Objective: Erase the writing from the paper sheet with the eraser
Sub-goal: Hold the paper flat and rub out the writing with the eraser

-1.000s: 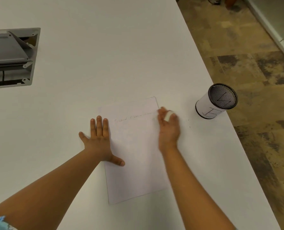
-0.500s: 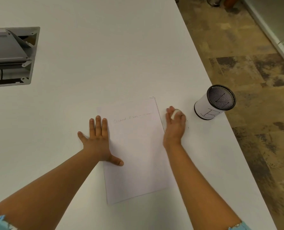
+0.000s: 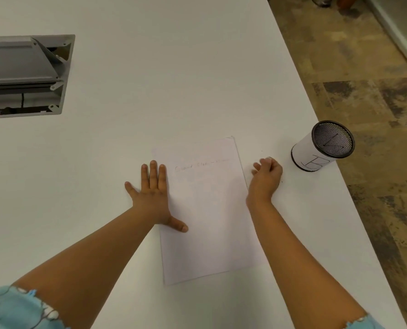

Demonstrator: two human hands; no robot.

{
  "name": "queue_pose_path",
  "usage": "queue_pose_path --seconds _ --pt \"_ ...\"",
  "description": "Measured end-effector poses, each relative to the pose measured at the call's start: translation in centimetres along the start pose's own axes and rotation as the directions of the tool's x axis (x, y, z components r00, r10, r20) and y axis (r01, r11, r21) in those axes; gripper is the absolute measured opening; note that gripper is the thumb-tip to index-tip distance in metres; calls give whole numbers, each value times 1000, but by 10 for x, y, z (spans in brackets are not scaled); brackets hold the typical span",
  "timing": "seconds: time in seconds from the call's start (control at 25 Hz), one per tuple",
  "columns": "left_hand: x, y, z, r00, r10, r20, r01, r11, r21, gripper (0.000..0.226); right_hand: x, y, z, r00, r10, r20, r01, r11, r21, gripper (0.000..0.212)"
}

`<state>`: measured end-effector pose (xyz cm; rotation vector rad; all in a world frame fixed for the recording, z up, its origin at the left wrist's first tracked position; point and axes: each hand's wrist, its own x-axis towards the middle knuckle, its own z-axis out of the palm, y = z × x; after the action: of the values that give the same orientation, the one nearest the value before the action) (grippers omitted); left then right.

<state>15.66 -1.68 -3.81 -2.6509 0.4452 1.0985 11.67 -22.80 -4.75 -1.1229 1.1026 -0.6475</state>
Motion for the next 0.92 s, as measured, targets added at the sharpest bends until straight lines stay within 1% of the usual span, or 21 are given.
queue_pose_path --seconds 0.04,0.08,0.12,0.16,0.2,0.24,0.28,0.4,0.6,0.68,0.8,0.84,0.92 --pt "0 0 0 1000 0 0 0 1000 -2 161 -9 2 0 996 -85 27 88 982 -164 9" --pt "1 1 0 1000 0 0 0 1000 -3 160 -23 10 2 980 -157 127 187 942 -279 9" --pt "1 1 0 1000 -1 1 1 1000 -3 160 -42 19 6 942 -194 273 290 882 -371 16" --pt "2 1 1 1000 -6 3 6 1000 -1 159 -60 29 11 880 -197 431 396 806 -439 22" --pt "2 2 1 1000 -11 1 11 1000 3 159 -75 38 14 810 -185 557 498 718 -486 27" --pt "3 2 2 1000 -19 -3 19 1000 6 159 -87 45 18 755 -168 634 572 642 -511 30" --pt "4 2 2 1000 -23 -12 23 1000 7 159 -93 51 21 726 -164 668 614 592 -522 30" --pt "5 2 5 999 -18 -34 19 1000 9 158 -94 56 34 687 -214 695 679 528 -509 24" --pt "7 1 7 999 -12 -38 13 1000 21 155 -73 47 81 681 -196 705 677 535 -505 23" --pt "7 1 8 999 -9 -40 10 1000 13 156 -78 47 69 693 -183 697 667 530 -524 23" --pt "7 2 8 999 -7 -49 8 1000 13 157 -97 56 33 681 -251 688 695 518 -498 21" --pt "7 2 8 999 -7 -49 8 1000 20 157 -95 56 37 674 -251 694 698 523 -489 21" --pt "7 2 8 999 -5 -41 6 999 31 156 -84 51 64 682 -214 699 685 523 -507 21"
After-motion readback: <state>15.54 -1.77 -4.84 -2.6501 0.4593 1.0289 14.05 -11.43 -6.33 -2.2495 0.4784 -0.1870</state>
